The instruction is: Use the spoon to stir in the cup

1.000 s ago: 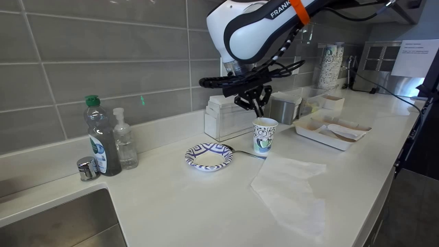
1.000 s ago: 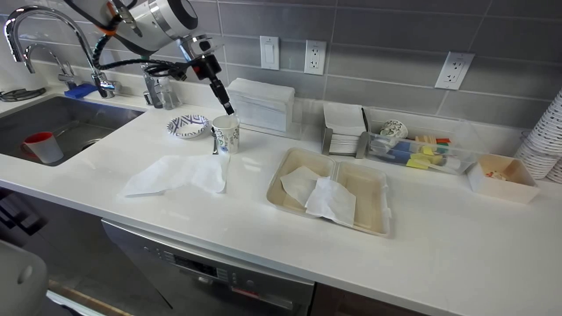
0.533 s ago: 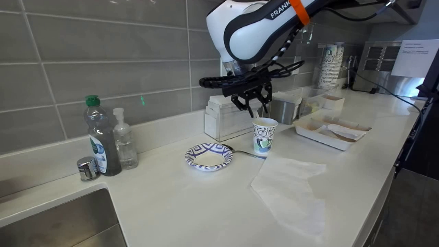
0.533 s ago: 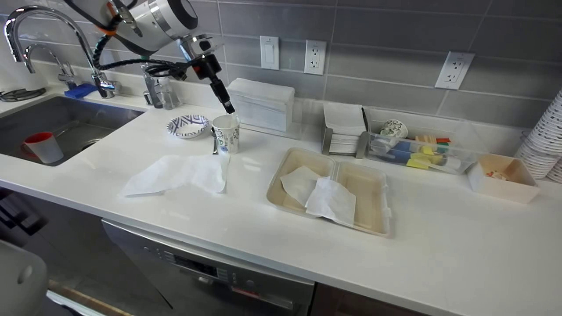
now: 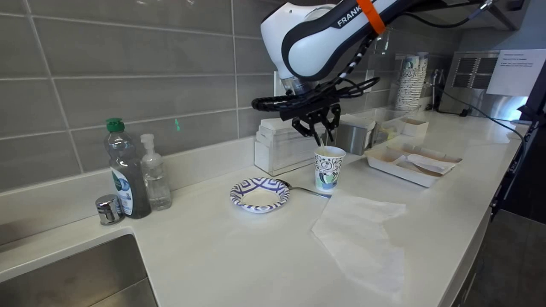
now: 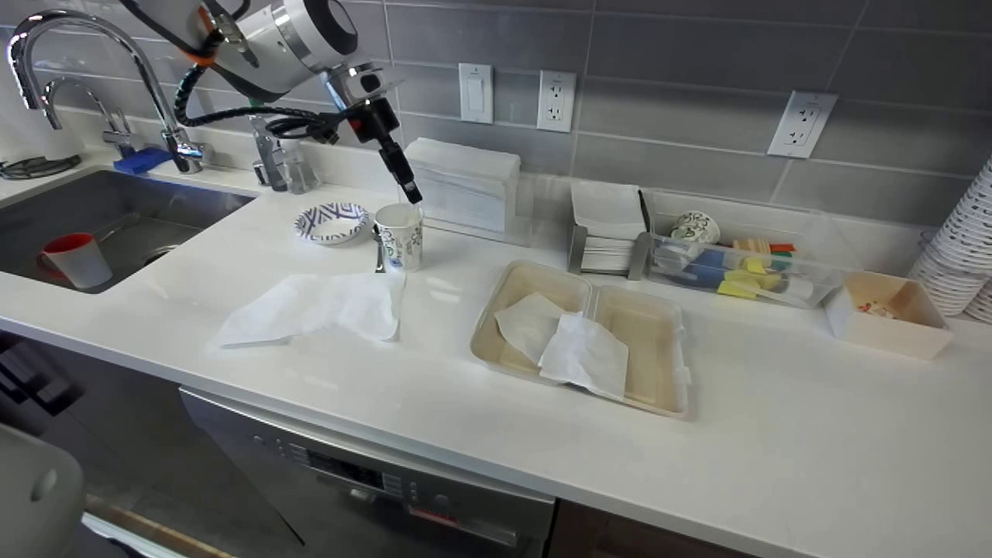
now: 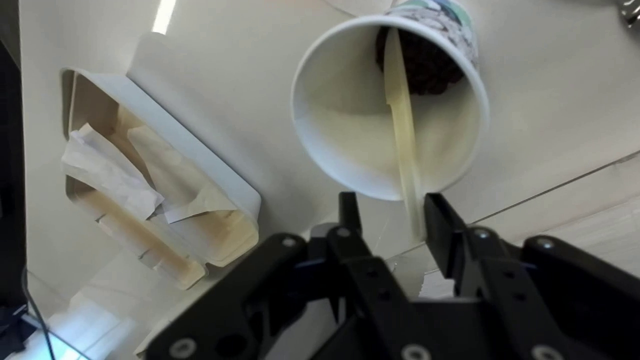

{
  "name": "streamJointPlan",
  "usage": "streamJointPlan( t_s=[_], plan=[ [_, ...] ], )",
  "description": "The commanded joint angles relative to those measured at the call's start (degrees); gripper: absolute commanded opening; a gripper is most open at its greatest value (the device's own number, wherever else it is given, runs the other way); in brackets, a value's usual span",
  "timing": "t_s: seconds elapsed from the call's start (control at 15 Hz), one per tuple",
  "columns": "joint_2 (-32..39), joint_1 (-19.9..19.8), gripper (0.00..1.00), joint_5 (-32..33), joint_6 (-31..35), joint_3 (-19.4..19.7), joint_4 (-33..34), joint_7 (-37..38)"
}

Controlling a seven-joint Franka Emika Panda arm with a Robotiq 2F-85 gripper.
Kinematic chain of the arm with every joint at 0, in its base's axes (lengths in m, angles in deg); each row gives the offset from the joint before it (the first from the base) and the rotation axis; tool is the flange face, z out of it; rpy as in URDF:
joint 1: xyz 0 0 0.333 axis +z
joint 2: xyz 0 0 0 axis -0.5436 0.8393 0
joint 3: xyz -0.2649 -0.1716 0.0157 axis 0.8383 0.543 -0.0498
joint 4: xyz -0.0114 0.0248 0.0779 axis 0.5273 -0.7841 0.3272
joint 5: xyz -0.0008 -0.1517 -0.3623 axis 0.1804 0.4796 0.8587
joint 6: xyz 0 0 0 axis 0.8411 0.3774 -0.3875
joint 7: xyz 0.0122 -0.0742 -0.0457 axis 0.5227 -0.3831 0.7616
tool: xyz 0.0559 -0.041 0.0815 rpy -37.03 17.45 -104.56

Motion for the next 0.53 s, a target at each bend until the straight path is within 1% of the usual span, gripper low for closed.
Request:
streamJointPlan(
  t_s=[0.0, 0.07, 0.13, 0.2, 0.27, 0.33, 0.47],
  plan=[
    [0.56, 0.25, 0.33, 0.77, 2.01, 0.68, -0.63, 0.94],
    [0.64, 0.28, 0.29, 0.81, 1.97, 0.76, -0.63, 0.92],
    [0.70, 0.32, 0.36, 0.96, 2.09, 0.83, -0.67, 0.96],
    [0.74, 0.33, 0.38, 0.98, 2.24, 0.84, -0.71, 0.94],
    [0.80, 0.36, 0.36, 1.06, 2.35, 0.87, -0.76, 0.95],
    [0.82, 0.37, 0.35, 1.02, 2.42, 0.87, -0.77, 0.91],
    [0.77, 0.41, 0.25, 1.16, 2.63, 0.94, -0.84, 0.99]
  ],
)
